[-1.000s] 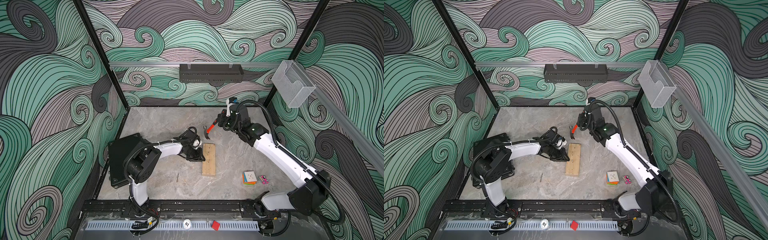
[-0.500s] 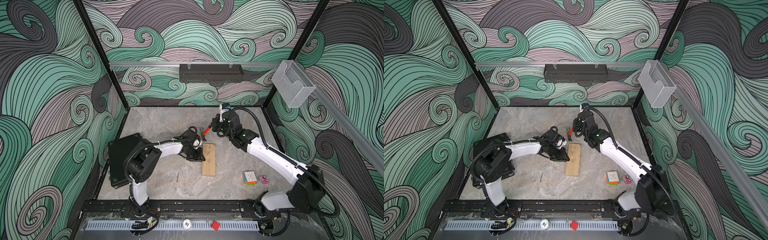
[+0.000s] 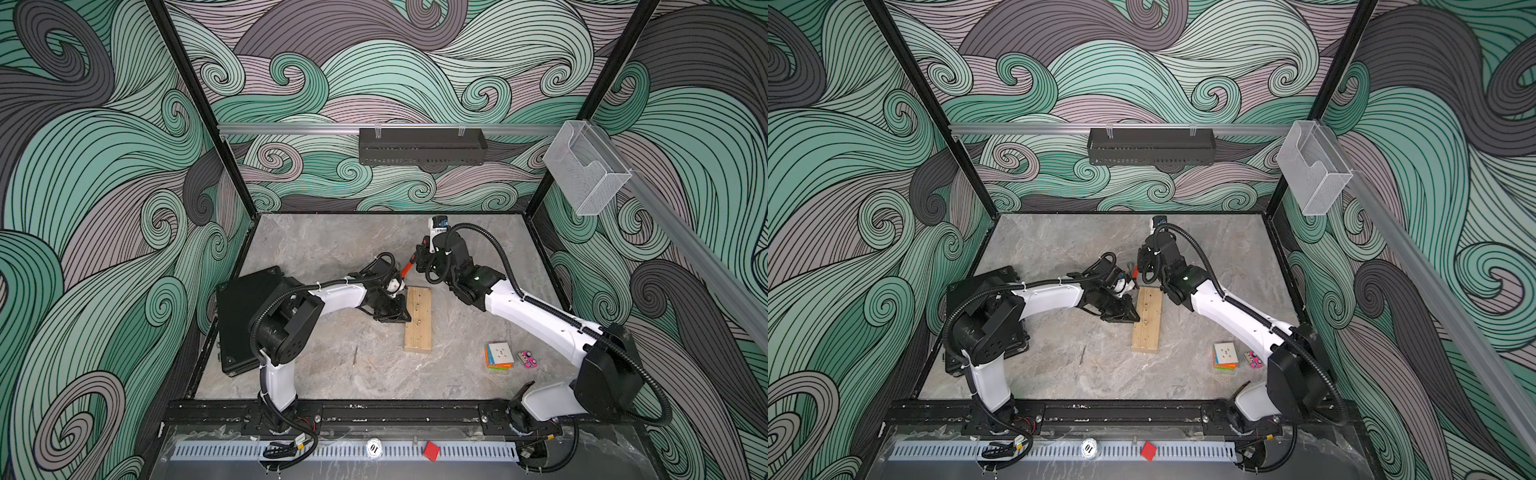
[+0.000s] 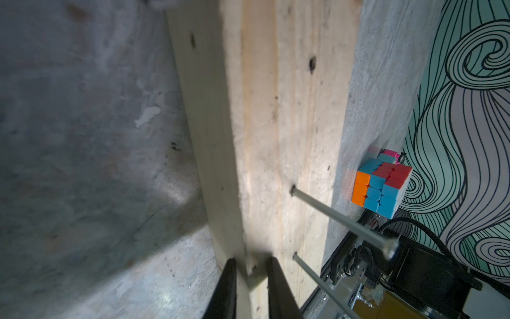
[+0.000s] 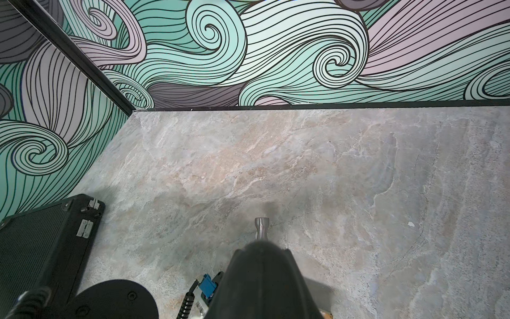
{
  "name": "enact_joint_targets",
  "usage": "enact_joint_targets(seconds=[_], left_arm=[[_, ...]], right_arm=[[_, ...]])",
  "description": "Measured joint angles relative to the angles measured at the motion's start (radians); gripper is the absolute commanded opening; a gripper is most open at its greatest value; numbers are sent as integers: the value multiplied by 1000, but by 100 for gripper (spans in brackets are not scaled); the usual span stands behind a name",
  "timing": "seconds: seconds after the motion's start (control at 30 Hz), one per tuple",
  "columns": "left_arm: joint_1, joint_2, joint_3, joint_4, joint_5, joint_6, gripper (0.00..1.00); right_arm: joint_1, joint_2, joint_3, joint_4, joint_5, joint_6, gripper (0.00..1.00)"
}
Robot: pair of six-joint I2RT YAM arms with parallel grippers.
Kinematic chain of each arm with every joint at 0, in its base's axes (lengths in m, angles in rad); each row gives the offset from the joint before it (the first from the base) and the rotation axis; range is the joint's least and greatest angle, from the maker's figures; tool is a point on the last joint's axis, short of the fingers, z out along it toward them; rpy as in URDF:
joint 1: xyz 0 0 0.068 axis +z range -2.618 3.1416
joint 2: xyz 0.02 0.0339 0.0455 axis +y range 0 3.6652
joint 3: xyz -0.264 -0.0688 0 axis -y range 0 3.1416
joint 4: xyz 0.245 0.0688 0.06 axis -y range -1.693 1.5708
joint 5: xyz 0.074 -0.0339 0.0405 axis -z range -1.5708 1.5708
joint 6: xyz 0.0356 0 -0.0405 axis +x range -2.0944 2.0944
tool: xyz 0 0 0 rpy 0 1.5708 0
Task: Use a claw hammer to pull out a nail
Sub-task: Remove the nail from the mounting plate.
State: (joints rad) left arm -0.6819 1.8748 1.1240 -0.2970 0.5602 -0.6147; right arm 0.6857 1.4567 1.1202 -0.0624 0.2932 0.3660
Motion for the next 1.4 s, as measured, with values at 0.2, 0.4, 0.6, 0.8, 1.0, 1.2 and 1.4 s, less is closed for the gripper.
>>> enact_joint_targets(seconds=[0.2, 0.4, 0.6, 0.8, 1.0, 1.2, 1.4], left_arm=[[0, 0, 2, -2, 0, 0, 17], [0, 2, 2, -2, 0, -2, 17], [-2, 9, 7, 13, 2, -3, 17], [-2, 9, 7, 14, 2, -4, 17], [-2, 9, 7, 14, 2, -4, 17], [-2, 9, 7, 14, 2, -5, 17], [-2, 9, 7, 14, 2, -5, 17]], right_arm=[[18, 0, -21, 5, 3, 0, 4], [35, 0, -35, 13, 26, -18, 4], [36, -37, -34, 3, 50, -51, 5], [35, -115, -34, 21, 96, -94, 5], [35, -123, -37, 16, 156, -102, 5], [35, -163, -72, -25, 188, -64, 4], [52, -187, -105, -44, 212, 10, 4]])
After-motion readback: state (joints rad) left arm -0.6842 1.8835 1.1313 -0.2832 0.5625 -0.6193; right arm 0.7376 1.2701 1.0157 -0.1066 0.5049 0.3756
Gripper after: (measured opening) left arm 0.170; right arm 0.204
